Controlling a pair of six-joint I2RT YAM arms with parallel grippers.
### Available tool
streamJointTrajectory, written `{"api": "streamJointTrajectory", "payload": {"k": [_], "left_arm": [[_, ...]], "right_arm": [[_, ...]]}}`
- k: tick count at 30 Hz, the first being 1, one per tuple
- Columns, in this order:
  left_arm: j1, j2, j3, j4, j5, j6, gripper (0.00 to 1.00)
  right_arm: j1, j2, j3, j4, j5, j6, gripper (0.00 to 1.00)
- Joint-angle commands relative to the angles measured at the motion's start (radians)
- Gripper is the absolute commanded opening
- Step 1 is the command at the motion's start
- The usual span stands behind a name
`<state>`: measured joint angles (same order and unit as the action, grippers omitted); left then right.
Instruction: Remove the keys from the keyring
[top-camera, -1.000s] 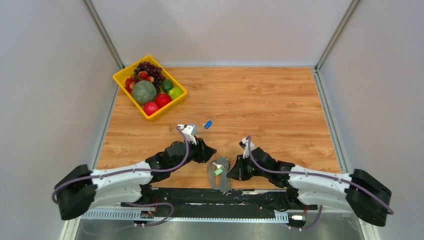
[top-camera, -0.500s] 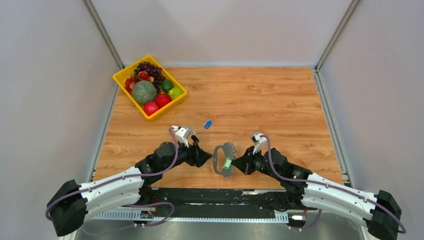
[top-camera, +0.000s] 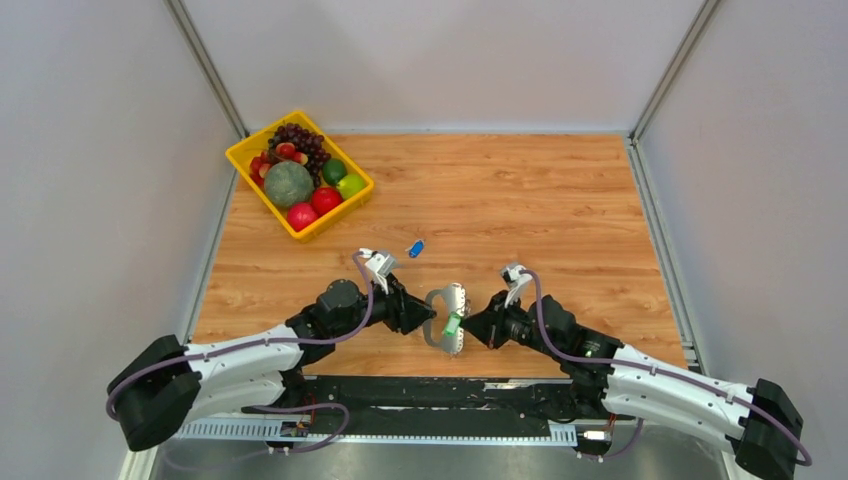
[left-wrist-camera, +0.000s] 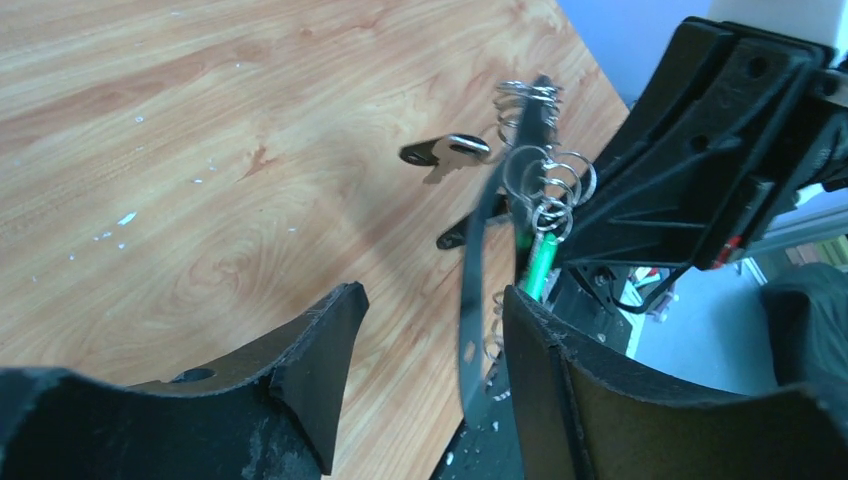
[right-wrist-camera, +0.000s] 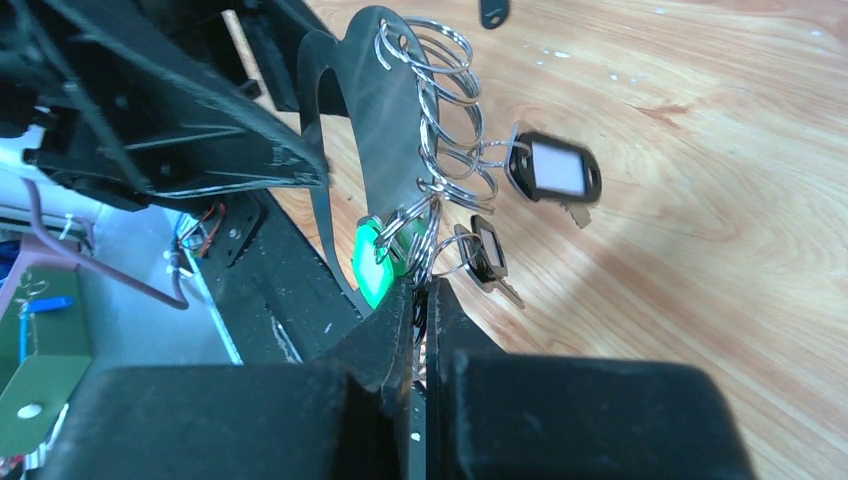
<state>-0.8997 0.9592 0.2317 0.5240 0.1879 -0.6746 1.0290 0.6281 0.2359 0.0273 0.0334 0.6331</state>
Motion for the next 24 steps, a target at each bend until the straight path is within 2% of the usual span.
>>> {"api": "streamJointTrajectory", "payload": {"k": [1,2,3,4,5,6,7,8,9,10,11,12,13,15,17,21,24], "left_arm": [[0.005,0.069,0.055,0.106,0.039,0.004,0.59],[0.005,0.084,0.060,0.129,0.046,0.001,0.50],[0.006,0.090,0.068,0.151,0.056,-0.003,0.35],[0.006,0.092,0.072,0.156,0.060,-0.002,0.27],[0.006,0.089,0.085,0.147,0.062,0.006,0.09],[0.006,0.077,0.094,0.127,0.056,0.015,0.04],[0.006,0.066,0.122,0.049,0.051,0.048,0.01],[0.006,0.043,0.140,-0.005,0.036,0.070,0.00],[0.006,0.029,0.190,-0.152,0.021,0.121,0.00],[0.005,0.004,0.219,-0.231,-0.012,0.147,0.00],[0.005,-0.004,0.285,-0.412,-0.031,0.202,0.00],[0.005,-0.009,0.326,-0.506,-0.070,0.232,0.00],[0.006,-0.006,0.408,-0.701,-0.088,0.289,0.00],[0.006,0.031,0.523,-0.949,-0.142,0.360,0.00],[0.006,0.065,0.621,-1.121,-0.179,0.410,0.00],[0.006,0.087,0.716,-1.255,-0.133,0.488,0.00],[0.005,0.091,0.762,-1.300,-0.002,0.550,0.00]], "right_arm": [[0.001,0.014,0.028,0.147,-0.090,-0.002,0.00],[0.001,0.019,0.026,0.155,-0.096,0.001,0.00],[0.002,0.025,0.026,0.158,-0.096,0.004,0.00],[0.002,0.031,0.024,0.160,-0.097,0.004,0.00],[0.001,0.038,0.026,0.159,-0.098,0.002,0.08],[0.002,0.040,0.026,0.150,-0.092,-0.001,0.31],[0.002,0.040,0.033,0.126,-0.072,-0.001,0.61],[0.003,0.037,0.040,0.088,-0.044,-0.001,0.79],[0.002,0.027,0.051,0.041,0.019,0.001,0.87],[0.000,0.012,0.056,-0.003,0.076,0.003,0.88],[0.002,-0.009,0.056,-0.038,0.122,0.003,0.89],[0.001,-0.034,0.049,-0.069,0.158,0.002,0.88],[0.001,-0.069,0.041,-0.079,0.184,0.002,0.88],[0.002,-0.119,0.012,-0.078,0.223,0.007,0.88],[0.001,-0.162,-0.011,-0.057,0.246,0.001,0.87],[0.002,-0.199,-0.030,0.024,0.230,-0.104,0.89],[0.002,-0.208,-0.028,0.084,0.143,-0.234,0.87]]}}
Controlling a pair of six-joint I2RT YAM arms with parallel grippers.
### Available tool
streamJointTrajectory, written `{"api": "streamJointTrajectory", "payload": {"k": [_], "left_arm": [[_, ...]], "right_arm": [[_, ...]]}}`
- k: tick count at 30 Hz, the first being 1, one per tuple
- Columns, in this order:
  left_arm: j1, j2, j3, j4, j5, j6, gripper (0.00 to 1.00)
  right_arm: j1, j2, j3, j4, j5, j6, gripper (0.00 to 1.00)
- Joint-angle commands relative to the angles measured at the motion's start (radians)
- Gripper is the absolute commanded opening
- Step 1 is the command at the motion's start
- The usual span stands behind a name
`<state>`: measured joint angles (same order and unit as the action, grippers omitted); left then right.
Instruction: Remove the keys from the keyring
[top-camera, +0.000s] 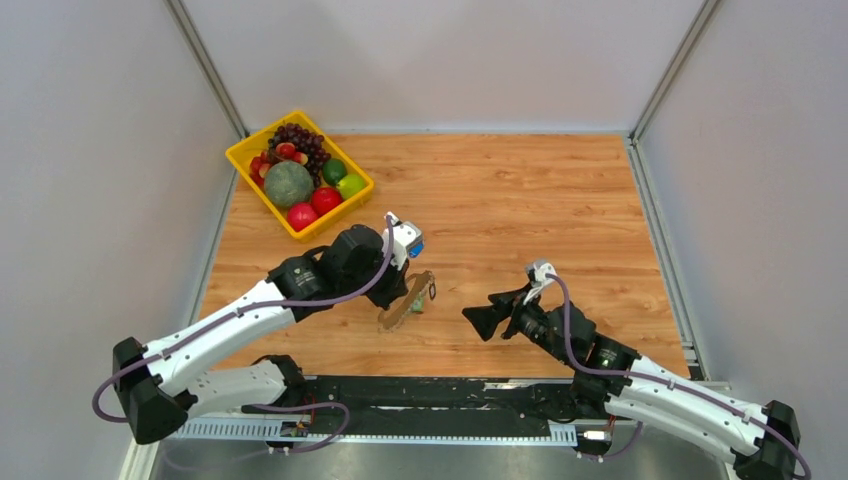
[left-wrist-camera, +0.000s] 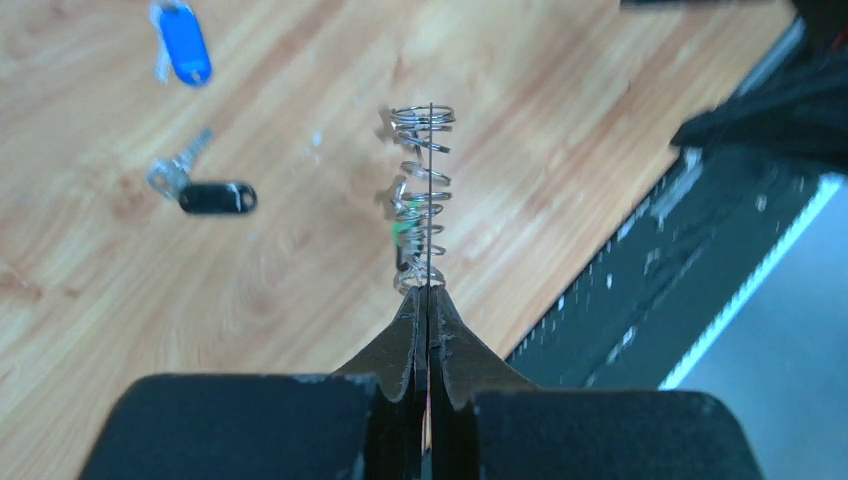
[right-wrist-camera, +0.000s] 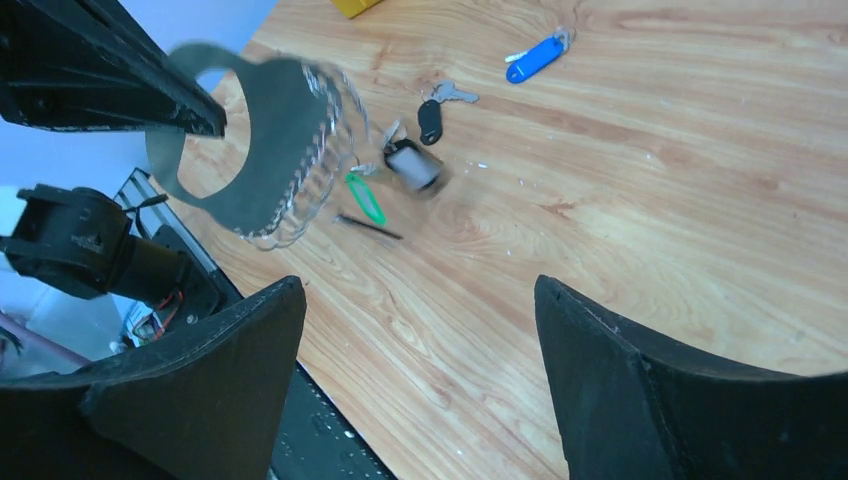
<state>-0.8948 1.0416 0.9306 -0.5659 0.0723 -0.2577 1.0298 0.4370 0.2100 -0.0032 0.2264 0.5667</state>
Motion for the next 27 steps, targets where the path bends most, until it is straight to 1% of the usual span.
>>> {"api": "streamJointTrajectory", "payload": {"k": [1,3,6,9,11,13,15,21,27], "left_arm": [[0.000,0.016,0.077,-0.222,0.156,0.146,0.00],[0.000,0.033,0.116,-0.266,0.197,0.186,0.00],[-0.001,0.053,0.180,-0.336,0.207,0.239,0.00],[-0.002,0.060,0.204,-0.352,0.244,0.256,0.00],[-0.008,0.065,0.215,-0.354,0.255,0.256,0.00],[-0.020,0.067,0.225,-0.357,0.264,0.257,0.00],[-0.036,0.067,0.238,-0.361,0.259,0.256,0.00],[-0.055,0.040,0.273,-0.366,0.272,0.247,0.00],[-0.060,0.010,0.306,-0.385,0.314,0.249,0.00]], "right_arm": [[0.000,-0.020,0.002,0.132,-0.084,-0.207,0.85],[0.000,-0.025,0.015,0.147,-0.132,-0.267,0.82],[0.001,-0.016,0.041,0.168,-0.226,-0.335,0.77],[0.001,0.021,0.044,0.241,-0.328,-0.362,0.69],[0.000,0.063,0.055,0.276,-0.376,-0.375,0.66],[0.000,0.117,0.073,0.296,-0.422,-0.396,0.66],[0.000,0.175,0.093,0.314,-0.474,-0.427,0.69],[0.003,0.319,0.131,0.363,-0.564,-0.480,0.67],[0.013,0.379,0.152,0.401,-0.631,-0.534,0.64]]}}
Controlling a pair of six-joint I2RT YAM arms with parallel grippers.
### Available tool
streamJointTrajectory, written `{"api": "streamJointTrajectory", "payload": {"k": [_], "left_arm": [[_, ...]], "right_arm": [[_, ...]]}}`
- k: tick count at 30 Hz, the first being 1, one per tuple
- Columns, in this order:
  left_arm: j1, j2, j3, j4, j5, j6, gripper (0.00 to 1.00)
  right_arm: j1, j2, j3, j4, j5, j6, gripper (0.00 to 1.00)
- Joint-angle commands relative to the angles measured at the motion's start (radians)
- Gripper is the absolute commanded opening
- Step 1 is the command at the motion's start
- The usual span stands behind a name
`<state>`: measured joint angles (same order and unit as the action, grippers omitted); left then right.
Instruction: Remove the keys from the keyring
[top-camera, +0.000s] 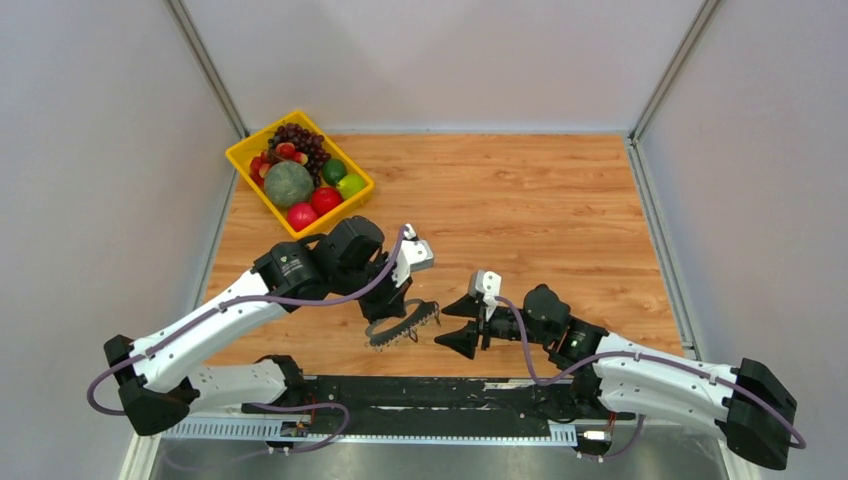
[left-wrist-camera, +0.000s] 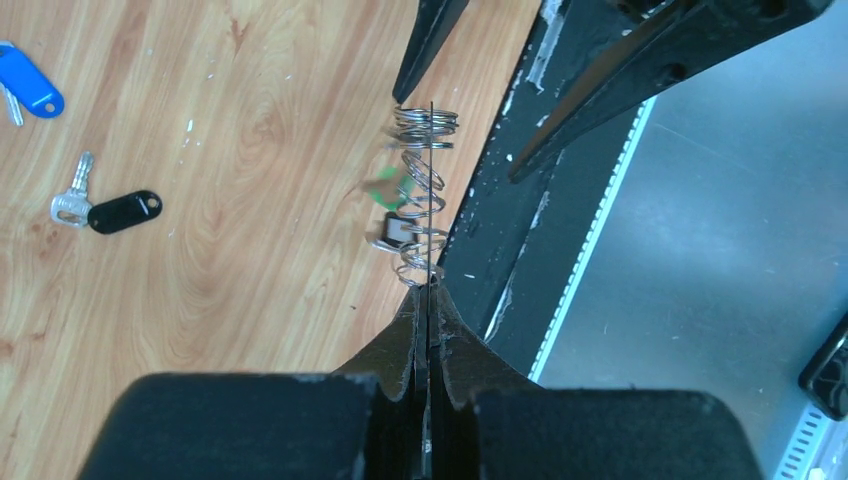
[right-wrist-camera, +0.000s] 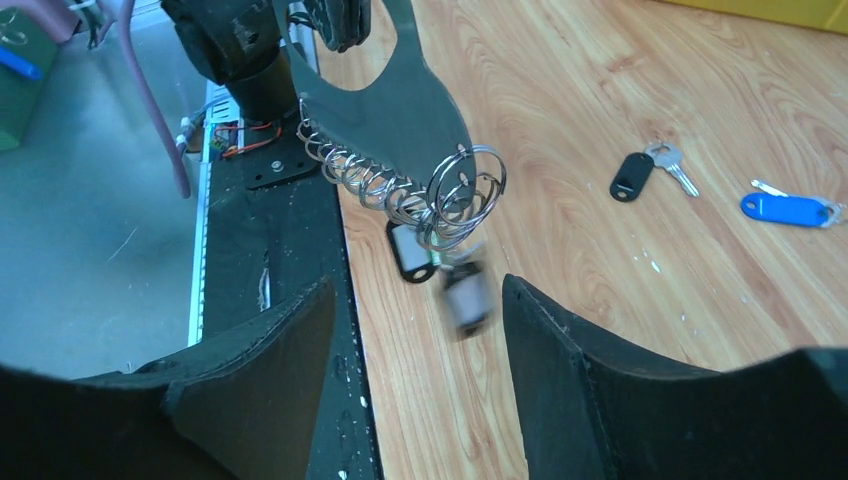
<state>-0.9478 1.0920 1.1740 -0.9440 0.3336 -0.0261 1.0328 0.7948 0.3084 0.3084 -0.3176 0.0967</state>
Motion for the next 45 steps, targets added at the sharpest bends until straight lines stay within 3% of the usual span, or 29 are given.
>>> {"api": "streamJointTrajectory", "payload": {"k": [1,4,11,15,19,24,27,33,39,45], "left_arm": [[-0.007,-0.044,0.067,-0.010,0.061,0.018,0.00],[-0.009,-0.057,0.086,-0.014,0.078,0.018,0.00],[-0.009,-0.076,0.104,-0.009,0.109,0.010,0.00],[-0.010,-0.079,0.105,0.000,0.131,0.000,0.00],[-0.011,-0.089,0.102,0.015,0.145,-0.005,0.00],[-0.010,-0.094,0.102,0.022,0.140,-0.009,0.00],[-0.011,-0.101,0.105,0.027,0.133,-0.013,0.00],[-0.011,-0.118,0.094,0.027,0.026,-0.024,0.00],[-0.010,-0.176,0.021,0.119,-0.165,-0.084,0.00],[-0.009,-0.193,-0.100,0.247,-0.150,-0.136,0.00]], "right_arm": [[0.013,0.027,0.055,0.095,-0.094,-0.070,0.62],[0.016,0.042,0.063,0.107,-0.104,-0.079,0.56],[0.020,0.024,0.055,0.156,-0.120,-0.077,0.54],[0.022,0.018,0.064,0.140,-0.122,-0.082,0.47],[0.023,0.025,0.073,0.141,-0.144,-0.080,0.26],[0.023,0.027,0.075,0.148,-0.176,-0.070,0.13],[0.024,0.026,0.084,0.124,-0.159,-0.060,0.00],[0.023,-0.049,0.101,0.002,-0.037,-0.030,0.00],[0.023,-0.224,0.101,-0.100,0.036,0.013,0.00],[0.023,-0.238,0.193,-0.230,0.067,0.026,0.00]]}}
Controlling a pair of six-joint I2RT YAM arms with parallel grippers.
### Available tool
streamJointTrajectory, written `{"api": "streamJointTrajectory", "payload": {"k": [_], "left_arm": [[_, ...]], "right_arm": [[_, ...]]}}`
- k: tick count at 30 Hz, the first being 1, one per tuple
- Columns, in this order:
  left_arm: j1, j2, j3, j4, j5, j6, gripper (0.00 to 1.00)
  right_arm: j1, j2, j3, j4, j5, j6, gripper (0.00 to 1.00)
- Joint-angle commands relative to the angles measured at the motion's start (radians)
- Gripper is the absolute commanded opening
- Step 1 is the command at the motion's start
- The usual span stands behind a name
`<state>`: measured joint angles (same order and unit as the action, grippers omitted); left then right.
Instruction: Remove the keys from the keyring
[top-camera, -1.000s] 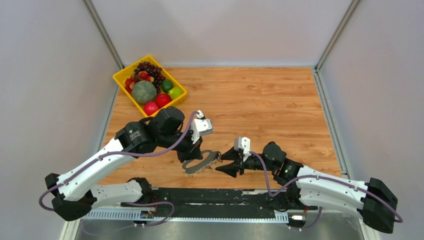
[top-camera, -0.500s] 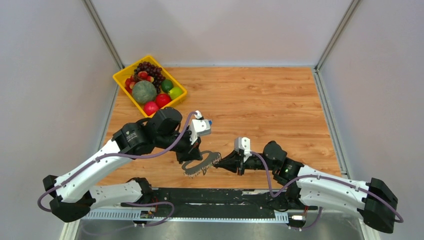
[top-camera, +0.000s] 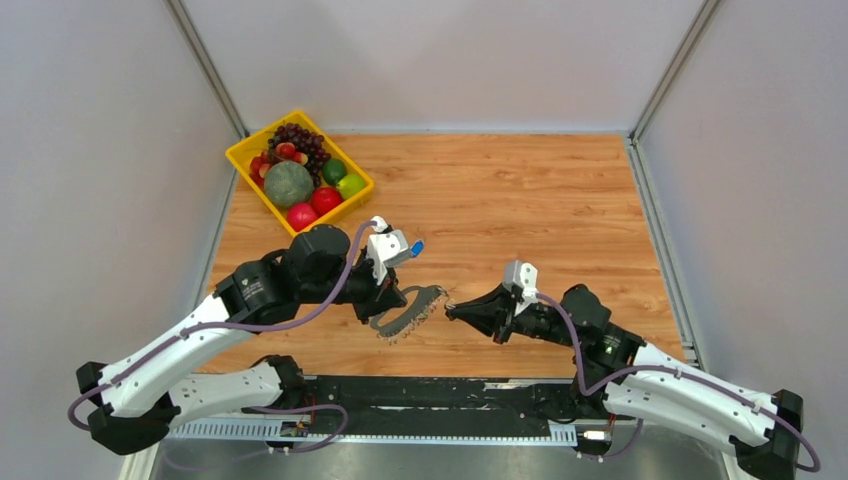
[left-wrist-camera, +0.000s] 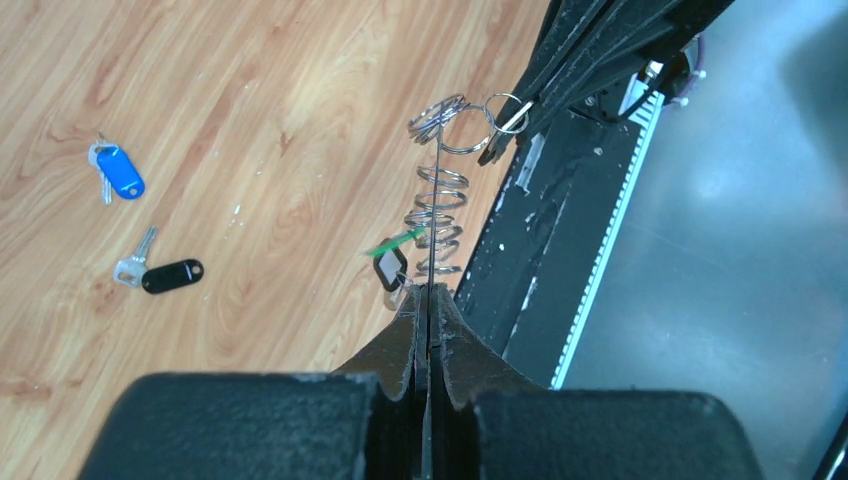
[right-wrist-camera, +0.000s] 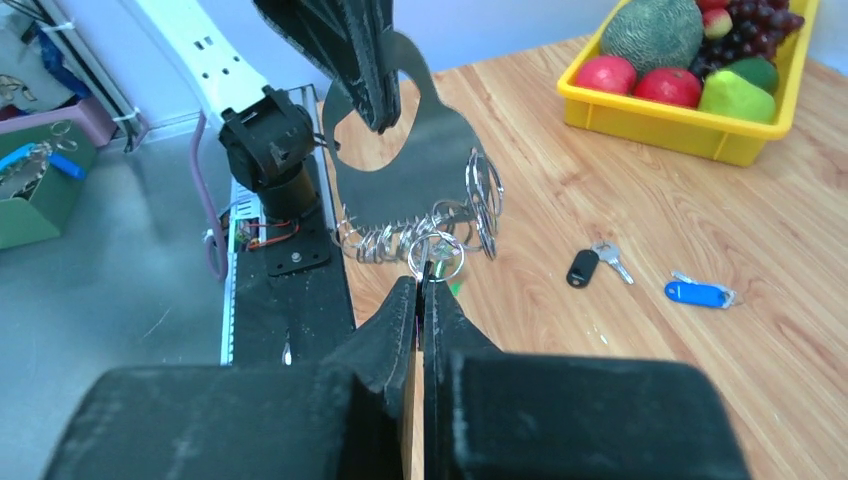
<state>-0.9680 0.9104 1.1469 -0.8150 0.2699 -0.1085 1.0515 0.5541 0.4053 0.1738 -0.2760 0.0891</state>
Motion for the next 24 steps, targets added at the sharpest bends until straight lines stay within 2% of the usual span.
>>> {"api": "streamJointTrajectory", "payload": {"k": [1,8,11,13,14,16,17,18,20,24], "left_arm": [[0.011,-0.018,-0.095,0.142,-0.081,-0.063,0.00],[0.016,-0.087,-0.380,0.442,-0.193,-0.232,0.00],[0.034,-0.086,-0.439,0.510,-0.204,-0.275,0.00],[0.045,-0.068,-0.464,0.546,-0.185,-0.292,0.09],[0.049,-0.056,-0.474,0.565,-0.176,-0.293,0.22],[0.052,-0.040,-0.482,0.584,-0.167,-0.283,0.42],[0.054,-0.037,-0.485,0.589,-0.160,-0.278,0.46],[0.057,-0.035,-0.487,0.600,-0.156,-0.270,0.55],[0.061,-0.039,-0.492,0.615,-0.143,-0.251,0.65],[0.064,-0.070,-0.502,0.642,-0.125,-0.211,0.72]], "right_arm": [[0.005,0.016,0.125,-0.129,0.038,0.034,0.00],[0.004,0.173,0.376,-0.411,0.081,0.039,0.00],[0.004,0.225,0.484,-0.506,0.069,0.046,0.00],[0.002,0.260,0.557,-0.558,0.050,0.052,0.00],[0.001,0.280,0.586,-0.584,0.036,0.051,0.00],[-0.010,0.322,0.635,-0.642,0.017,0.058,0.00],[-0.024,0.343,0.653,-0.664,-0.007,0.060,0.00],[-0.044,0.369,0.668,-0.681,-0.052,0.058,0.00],[-0.089,0.418,0.693,-0.704,-0.146,0.058,0.00],[-0.156,0.488,0.715,-0.708,-0.313,0.049,0.00]]}}
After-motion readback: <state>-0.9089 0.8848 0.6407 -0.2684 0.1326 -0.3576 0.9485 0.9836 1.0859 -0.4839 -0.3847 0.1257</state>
